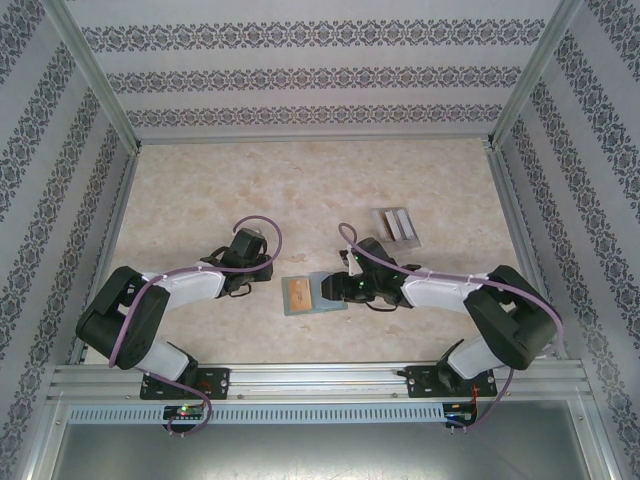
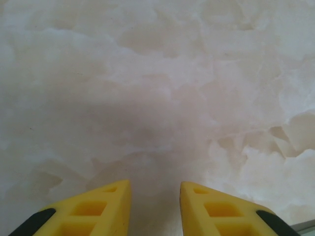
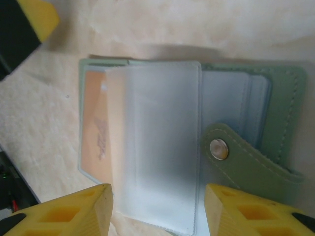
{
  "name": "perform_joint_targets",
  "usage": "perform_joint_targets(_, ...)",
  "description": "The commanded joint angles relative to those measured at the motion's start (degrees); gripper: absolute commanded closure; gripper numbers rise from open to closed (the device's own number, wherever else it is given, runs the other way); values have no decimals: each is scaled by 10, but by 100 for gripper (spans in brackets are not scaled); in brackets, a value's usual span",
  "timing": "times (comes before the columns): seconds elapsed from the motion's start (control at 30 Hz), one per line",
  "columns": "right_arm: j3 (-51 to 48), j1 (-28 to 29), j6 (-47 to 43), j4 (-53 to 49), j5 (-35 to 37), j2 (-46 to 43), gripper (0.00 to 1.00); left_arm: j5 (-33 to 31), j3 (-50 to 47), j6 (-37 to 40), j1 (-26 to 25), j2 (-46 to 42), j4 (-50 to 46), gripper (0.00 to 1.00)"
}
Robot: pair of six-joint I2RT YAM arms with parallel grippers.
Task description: Put the credit cards into the card holder
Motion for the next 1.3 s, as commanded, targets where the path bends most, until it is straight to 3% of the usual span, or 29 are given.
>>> perform_joint_targets(0.0,14,8,21,13,13,26,47,-2,-1,-7,7,-5,9,68)
perform_joint_targets(0.83,102,35,62,52,-73,88,48,0,-10,-21,14,-7,16,67)
perform_joint_targets(1.07,82,35,35,-9,3,34,47,2,-16,-21,25,-19,13,67)
perform_joint_targets(1.27,60,32,35,-4,40,55,47,15,-13,-24,26,-7,14,66)
